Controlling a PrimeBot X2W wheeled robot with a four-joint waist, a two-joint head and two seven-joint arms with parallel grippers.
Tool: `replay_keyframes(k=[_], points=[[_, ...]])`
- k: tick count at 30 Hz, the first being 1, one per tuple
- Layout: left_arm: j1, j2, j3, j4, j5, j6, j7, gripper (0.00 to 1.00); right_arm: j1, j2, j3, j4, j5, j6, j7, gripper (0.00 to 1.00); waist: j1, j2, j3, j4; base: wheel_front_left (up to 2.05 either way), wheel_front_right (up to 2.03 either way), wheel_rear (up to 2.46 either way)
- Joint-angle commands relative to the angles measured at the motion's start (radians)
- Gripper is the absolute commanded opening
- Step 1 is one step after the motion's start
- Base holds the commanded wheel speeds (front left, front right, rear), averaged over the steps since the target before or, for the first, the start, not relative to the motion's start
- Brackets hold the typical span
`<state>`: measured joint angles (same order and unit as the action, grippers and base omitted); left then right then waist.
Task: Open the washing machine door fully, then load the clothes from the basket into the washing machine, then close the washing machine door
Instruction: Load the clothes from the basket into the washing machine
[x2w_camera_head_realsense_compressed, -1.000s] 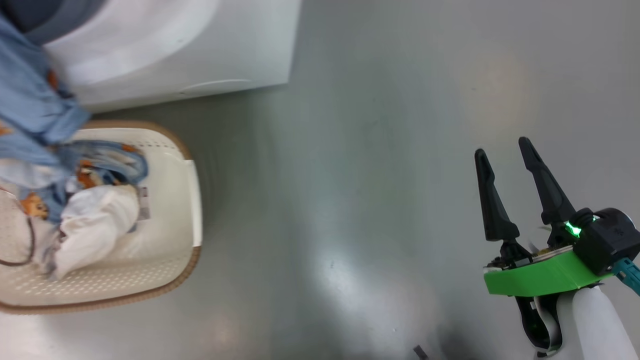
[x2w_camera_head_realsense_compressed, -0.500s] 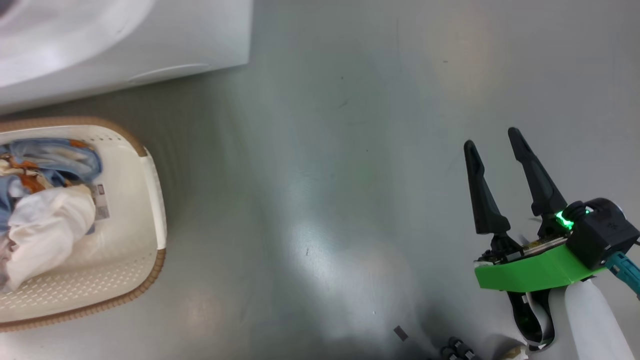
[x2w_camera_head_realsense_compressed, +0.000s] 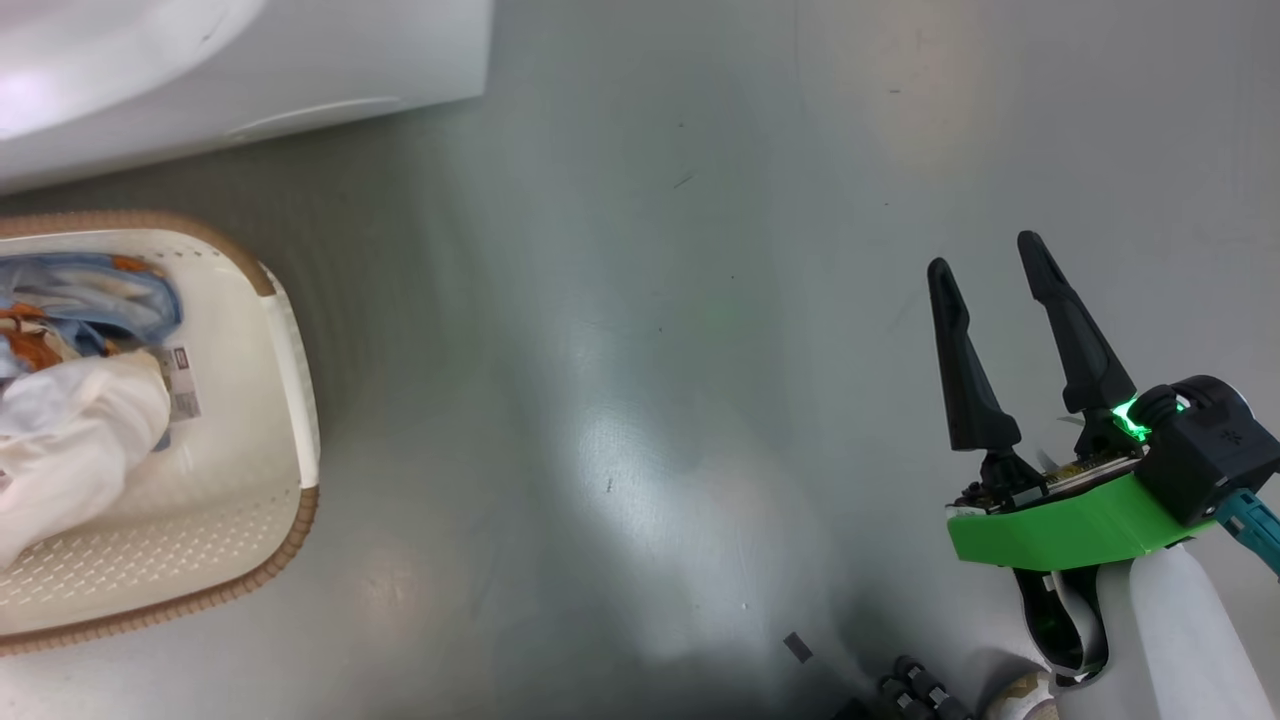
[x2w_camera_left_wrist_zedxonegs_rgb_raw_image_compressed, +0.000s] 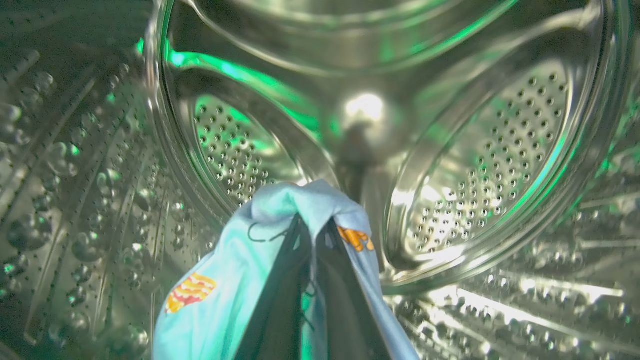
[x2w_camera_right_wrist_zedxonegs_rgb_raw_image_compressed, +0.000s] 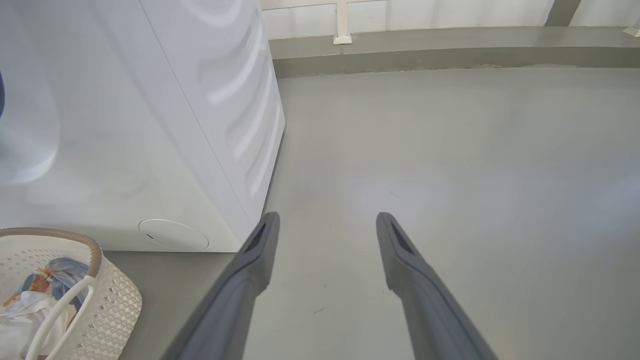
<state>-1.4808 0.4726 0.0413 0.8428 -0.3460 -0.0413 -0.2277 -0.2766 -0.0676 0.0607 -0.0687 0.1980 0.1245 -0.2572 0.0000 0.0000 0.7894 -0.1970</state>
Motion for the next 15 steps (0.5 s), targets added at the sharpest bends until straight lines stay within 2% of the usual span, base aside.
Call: replay_keyframes(k=[1,9,10,11,12,15], points=[[0.018,0.059,-0.006,-0.009,-0.001,-0.015,0.012,0.00,0.014,-0.002,0.023,-0.021,0.018,0.006,-0.005,1.00,0.0000,0.0000,0.002,0.006,0.00,0.00,0.00],[0.051,0.059,-0.041,0.051,-0.002,-0.033,0.085,0.02,0.005,-0.005,0.022,-0.020,0.019,0.006,-0.005,1.00,0.0000,0.0000,0.000,0.020,0.00,0.00,0.00],[0.056,0.059,-0.043,0.053,-0.002,-0.032,0.088,0.31,0.004,-0.005,0.021,-0.019,0.020,0.006,-0.005,1.00,0.0000,0.0000,-0.001,0.022,0.00,0.00,0.00],[0.061,0.059,-0.045,0.054,-0.001,-0.030,0.088,0.83,0.004,-0.005,0.021,-0.018,0.020,0.006,-0.005,1.00,0.0000,0.0000,-0.003,0.024,0.00,0.00,0.00],[0.065,0.057,-0.047,0.054,-0.003,-0.030,0.089,1.00,0.003,-0.005,0.021,-0.018,0.021,0.006,-0.005,1.00,0.0000,0.0000,-0.006,0.025,0.00,0.00,0.00],[0.076,0.053,-0.056,0.053,-0.001,-0.028,0.093,1.00,0.001,-0.006,0.021,-0.018,0.022,0.006,-0.005,1.00,0.0000,0.0000,-0.013,0.030,0.00,0.00,0.00]])
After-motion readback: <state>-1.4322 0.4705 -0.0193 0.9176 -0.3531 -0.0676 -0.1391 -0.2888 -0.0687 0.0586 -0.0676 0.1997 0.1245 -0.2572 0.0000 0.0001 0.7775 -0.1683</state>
